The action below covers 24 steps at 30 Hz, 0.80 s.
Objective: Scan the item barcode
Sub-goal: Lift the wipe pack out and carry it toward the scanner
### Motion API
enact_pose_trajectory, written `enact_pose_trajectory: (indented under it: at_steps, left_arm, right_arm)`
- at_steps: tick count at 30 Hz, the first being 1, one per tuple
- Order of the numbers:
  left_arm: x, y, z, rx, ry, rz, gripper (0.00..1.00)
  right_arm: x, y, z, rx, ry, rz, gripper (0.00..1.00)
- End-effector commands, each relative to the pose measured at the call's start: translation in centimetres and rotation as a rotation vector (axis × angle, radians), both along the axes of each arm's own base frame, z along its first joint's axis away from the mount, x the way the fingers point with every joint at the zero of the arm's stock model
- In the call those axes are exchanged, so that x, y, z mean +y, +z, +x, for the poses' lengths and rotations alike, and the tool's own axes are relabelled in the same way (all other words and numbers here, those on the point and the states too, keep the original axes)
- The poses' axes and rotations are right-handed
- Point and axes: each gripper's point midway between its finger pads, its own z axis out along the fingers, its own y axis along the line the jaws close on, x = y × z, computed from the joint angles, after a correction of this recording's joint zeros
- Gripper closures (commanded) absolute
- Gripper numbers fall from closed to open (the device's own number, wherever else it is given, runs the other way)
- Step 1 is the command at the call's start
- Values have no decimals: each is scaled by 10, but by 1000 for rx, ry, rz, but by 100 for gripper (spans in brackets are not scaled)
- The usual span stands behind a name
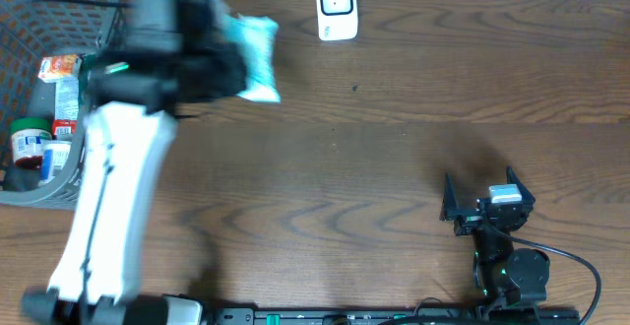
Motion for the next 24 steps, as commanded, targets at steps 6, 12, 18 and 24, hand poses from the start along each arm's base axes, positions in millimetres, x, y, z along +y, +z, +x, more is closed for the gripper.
enact_pose_trajectory:
  at_steps: [6,12,18,24]
  left_arm:
    - [-125,-139,-13,291,-262,37,91]
    - [-201,-214,-26,411,-300,-32,91]
    - [-256,-251,-42,423,-366,-98,91]
    - [-280,-246,-46,360,-422,-124,36]
  right_arm:
    - [-2,0,0,0,-10,-6,1]
    - [-2,0,0,0,-10,-6,1]
    - [-2,0,0,0,-10,-6,1]
    - [-3,0,0,0,-11,-6,1]
